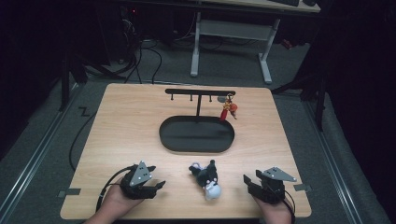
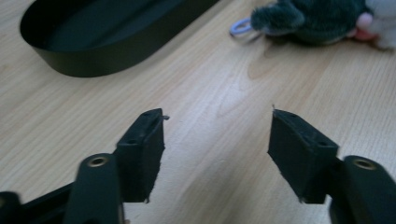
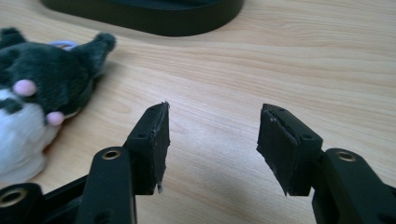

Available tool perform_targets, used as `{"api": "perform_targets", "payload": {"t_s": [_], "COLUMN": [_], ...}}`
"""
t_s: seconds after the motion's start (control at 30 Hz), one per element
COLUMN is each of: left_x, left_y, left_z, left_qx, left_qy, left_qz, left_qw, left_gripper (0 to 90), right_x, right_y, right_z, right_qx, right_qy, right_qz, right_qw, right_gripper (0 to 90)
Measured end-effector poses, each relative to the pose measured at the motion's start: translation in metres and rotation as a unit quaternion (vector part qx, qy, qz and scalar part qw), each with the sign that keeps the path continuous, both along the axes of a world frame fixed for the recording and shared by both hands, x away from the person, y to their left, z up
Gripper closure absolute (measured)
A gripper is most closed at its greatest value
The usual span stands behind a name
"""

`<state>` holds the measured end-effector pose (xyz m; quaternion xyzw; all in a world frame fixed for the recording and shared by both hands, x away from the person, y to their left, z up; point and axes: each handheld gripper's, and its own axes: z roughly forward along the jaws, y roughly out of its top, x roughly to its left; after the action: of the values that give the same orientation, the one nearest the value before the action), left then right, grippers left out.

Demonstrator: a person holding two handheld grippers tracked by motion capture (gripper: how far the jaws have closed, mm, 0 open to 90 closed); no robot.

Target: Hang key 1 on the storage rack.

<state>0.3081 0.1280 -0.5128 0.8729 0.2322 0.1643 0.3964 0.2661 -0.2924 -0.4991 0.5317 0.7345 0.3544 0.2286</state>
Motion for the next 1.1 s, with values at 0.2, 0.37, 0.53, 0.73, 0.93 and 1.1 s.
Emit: {"api": "perform_targets", "payload": {"t_s": [0.2, 0.37, 0.53, 0.73, 0.93, 1.1], "left_x": [-0.013, -0.02, -0.013, -0.004, -0.007, -0.004], "left_y": [-0.037, -0.079, -0.106, -0.128, -0.164, -0.189], "left_z": [0.012, 0.007, -0.004, 0.0, 0.003, 0.003], "left_qx": [-0.026, -0.017, 0.002, 0.005, 0.006, 0.008], "left_qy": [0.02, 0.033, 0.048, 0.048, 0.05, 0.055], "left_qz": [-0.01, -0.026, -0.019, -0.026, -0.06, -0.072], "left_qw": [0.9994, 0.999, 0.9987, 0.9985, 0.9969, 0.9958], "left_gripper": [64.8, 79.9, 80.7, 80.7, 80.9, 81.1], "right_x": [-0.004, 0.001, 0.003, 0.001, -0.001, -0.001], "right_y": [0.0, 0.001, 0.001, 0.001, -0.011, -0.022], "right_z": [0.003, -0.004, -0.008, -0.005, -0.004, -0.006], "right_qx": [0.0, 0.019, 0.034, 0.033, 0.037, 0.05], "right_qy": [-0.026, -0.018, -0.01, -0.016, -0.022, -0.019], "right_qz": [0.027, 0.041, 0.047, 0.047, 0.02, -0.003], "right_qw": [0.9993, 0.9988, 0.9982, 0.9982, 0.9989, 0.9986], "right_gripper": [44.7, 45.4, 45.7, 45.8, 46.0, 46.2]}}
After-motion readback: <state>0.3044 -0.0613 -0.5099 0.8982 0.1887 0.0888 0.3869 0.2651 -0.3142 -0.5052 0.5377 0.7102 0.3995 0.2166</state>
